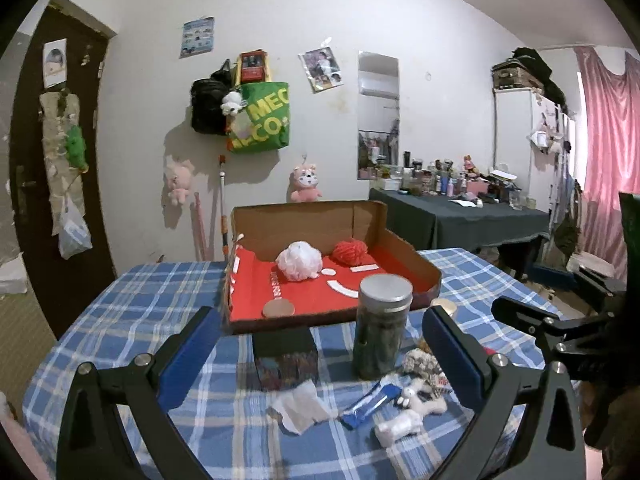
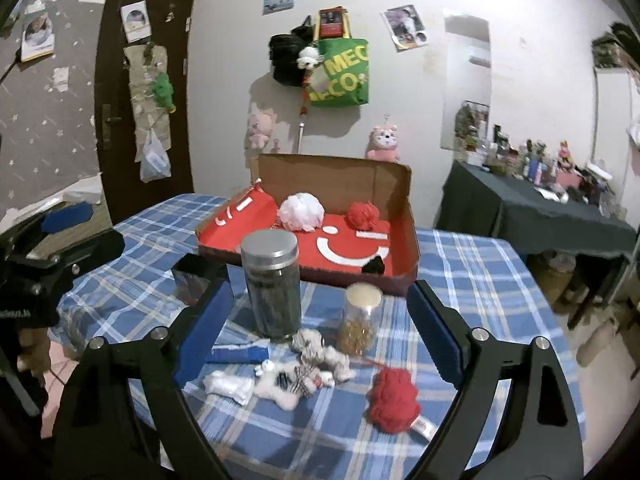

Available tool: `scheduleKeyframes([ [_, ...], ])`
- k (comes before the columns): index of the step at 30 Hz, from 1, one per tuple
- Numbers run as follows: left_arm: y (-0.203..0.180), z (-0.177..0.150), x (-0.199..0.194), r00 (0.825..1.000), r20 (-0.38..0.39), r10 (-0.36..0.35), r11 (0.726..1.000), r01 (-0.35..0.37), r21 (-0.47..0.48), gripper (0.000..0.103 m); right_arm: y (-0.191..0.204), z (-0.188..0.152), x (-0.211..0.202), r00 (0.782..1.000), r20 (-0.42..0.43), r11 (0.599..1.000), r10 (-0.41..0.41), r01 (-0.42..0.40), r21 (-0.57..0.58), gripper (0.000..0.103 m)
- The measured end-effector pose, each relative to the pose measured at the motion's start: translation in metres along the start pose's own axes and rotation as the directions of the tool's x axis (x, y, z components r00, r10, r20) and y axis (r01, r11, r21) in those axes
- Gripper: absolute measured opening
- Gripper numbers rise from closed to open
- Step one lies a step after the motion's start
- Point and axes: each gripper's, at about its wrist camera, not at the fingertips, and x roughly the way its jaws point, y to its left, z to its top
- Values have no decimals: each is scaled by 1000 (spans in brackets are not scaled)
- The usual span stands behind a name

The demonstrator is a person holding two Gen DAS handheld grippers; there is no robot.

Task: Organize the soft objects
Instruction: 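Withdraw both tools from the box back toward the table items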

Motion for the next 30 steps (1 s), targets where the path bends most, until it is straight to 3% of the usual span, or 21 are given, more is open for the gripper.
scheduleKeyframes([
  [7, -6, -38, 7, 1000, -12, 29, 1000, -29, 2, 103, -2, -32, 7, 998, -8, 997, -65, 66, 28, 90],
  [16, 1, -66, 35, 992, -120, 25, 999, -30, -41, 103, -3, -62, 26, 991, -69, 993, -117, 118, 0, 89],
  [30, 18, -87, 79, 962, -268, 55, 994, -78, -74, 103, -31, -84, 51, 978, -157, 987, -141, 151, 55, 89],
])
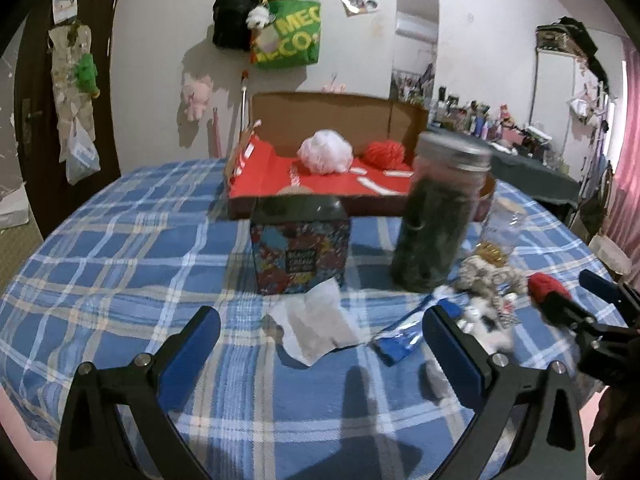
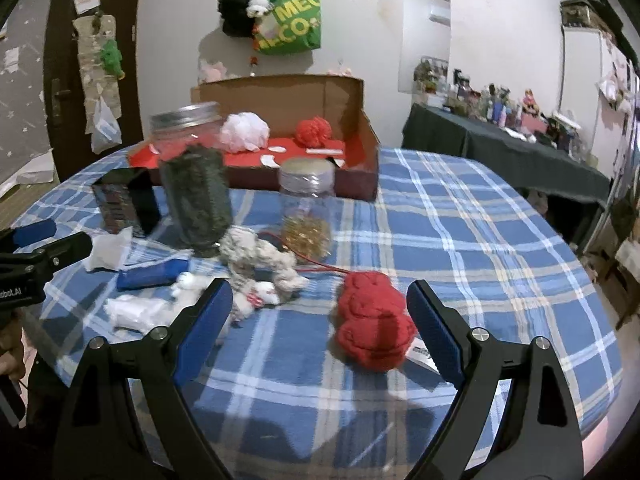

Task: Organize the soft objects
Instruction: 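Grasp the white tissue with the left tool while the right tool grasps the red knitted bunny sponge, then carry the tissue and red bunny sponge toward the red box with both tools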

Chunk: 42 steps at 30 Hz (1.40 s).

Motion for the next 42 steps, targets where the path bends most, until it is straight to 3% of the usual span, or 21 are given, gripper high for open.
scheduleKeyframes([
  [9, 12, 3, 33, 996, -87, 25, 999, -27, -20, 102, -26, -5, 24, 998, -68, 999, -3, 7, 46, 89],
  [12, 15, 2, 42, 992, -127, 10, 999, -15, -32, 91, -31, -8, 29, 996, -89, 998, 7, -2, 57, 87],
  [14, 16, -1, 50, 986, -166, -7, 999, 1, -36, 79, -34, -9, 31, 994, -101, 997, 34, -26, 73, 68],
  [15, 15, -1, 50, 986, -166, -3, 1000, -2, -30, 78, -35, -10, 33, 993, -109, 996, 50, -41, 83, 60],
  [16, 14, -1, 49, 988, -157, 2, 1000, -5, -21, 72, -36, -11, 35, 991, -119, 995, 62, -52, 90, 44],
  [20, 7, -3, 47, 989, -144, -14, 999, 18, 28, 27, -37, -11, 33, 989, -113, 991, 96, -84, 108, 39],
  [22, 5, -3, 43, 990, -140, -24, 999, 29, 32, 20, -37, -10, 27, 991, -86, 989, 102, -92, 117, 39],
  [30, -5, 3, 23, 991, -106, -86, 995, 91, 44, 19, -35, 8, 7, 992, -9, 984, 124, -122, 128, 39],
  [42, -13, 9, 12, 991, -79, -107, 992, 112, 57, 19, -37, 33, -21, 984, 101, 978, 148, -161, 131, 39],
])
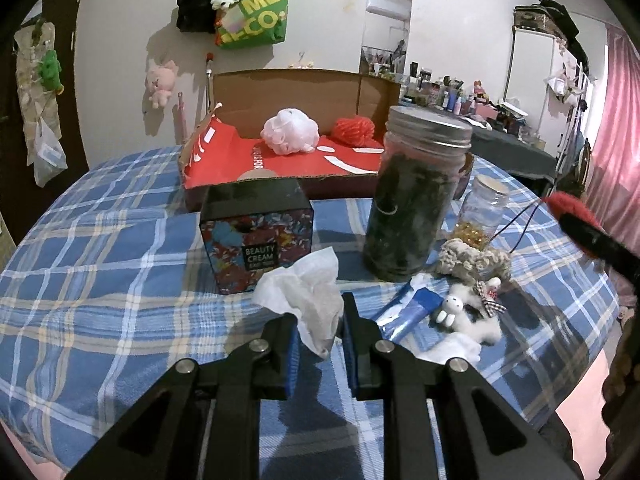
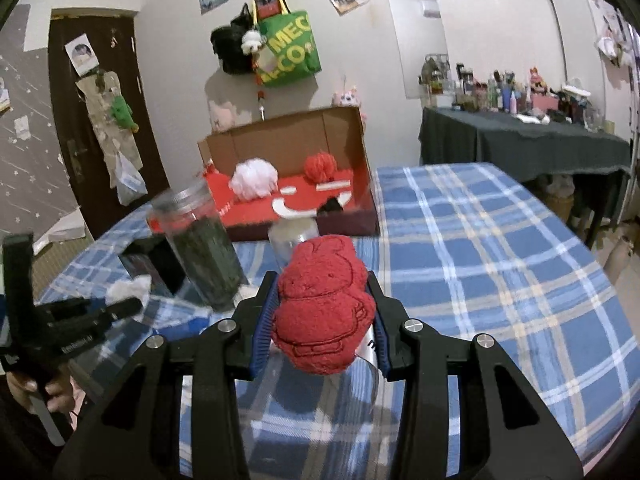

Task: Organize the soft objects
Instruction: 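Carry the tissue and red bunny sponge toward the red box with both tools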

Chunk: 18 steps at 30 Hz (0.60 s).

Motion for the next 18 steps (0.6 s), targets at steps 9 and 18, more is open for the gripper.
scheduleKeyframes([
  [9, -9, 1, -5, 999, 9, -31, 999, 31, 20, 19, 20, 11, -7, 995, 41, 996, 87, -86, -25, 39],
  [18, -23, -2, -1, 996, -11, -90, 995, 91, 42, 19, 50, -27, 35, 981, -108, 986, 160, -165, -36, 39],
])
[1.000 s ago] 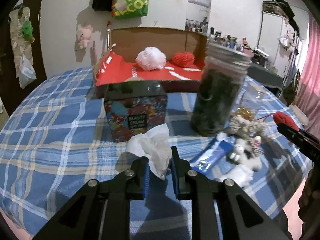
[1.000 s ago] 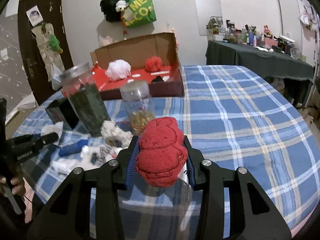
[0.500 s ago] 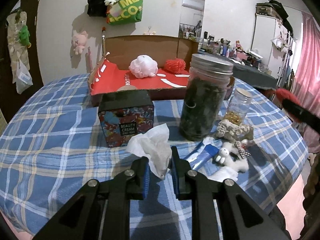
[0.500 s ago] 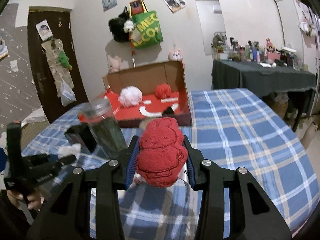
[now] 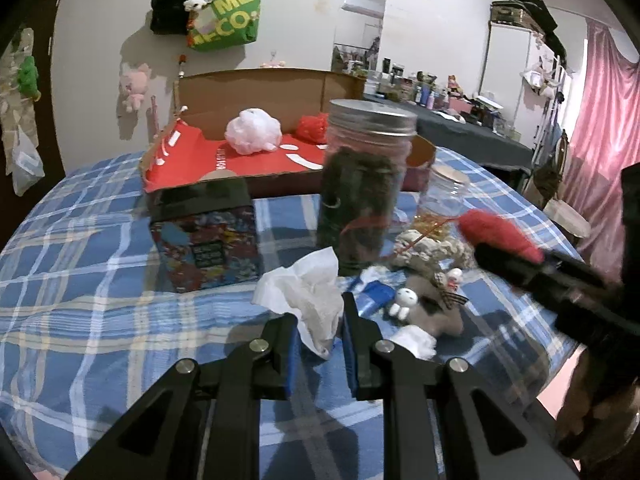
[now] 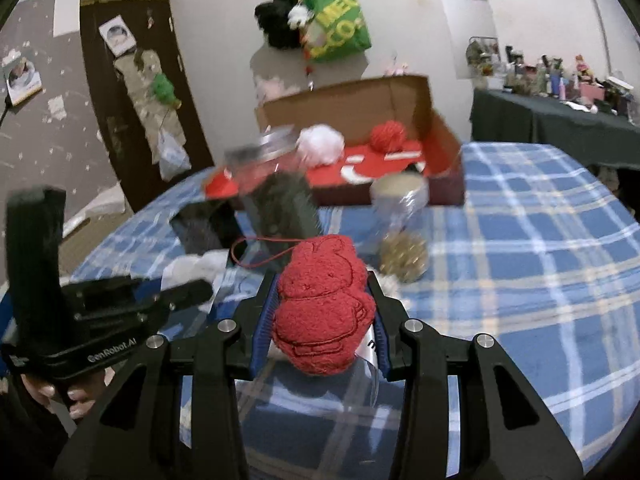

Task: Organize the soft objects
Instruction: 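Carry the tissue and red bunny sponge toward the red box with both tools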

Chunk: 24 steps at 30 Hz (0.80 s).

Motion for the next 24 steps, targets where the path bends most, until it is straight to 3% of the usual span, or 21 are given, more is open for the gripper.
scheduleKeyframes([
  [14, -3, -4, 5, 999, -22, -30, 1000, 30, -2, 19, 1, -7, 10, 999, -41, 1000, 15, -15, 1, 39],
  [24, 10, -5, 1, 1000, -20, 2, 1000, -3, -22, 19, -16, -7, 7, 999, -48, 999, 19, -17, 38, 39],
])
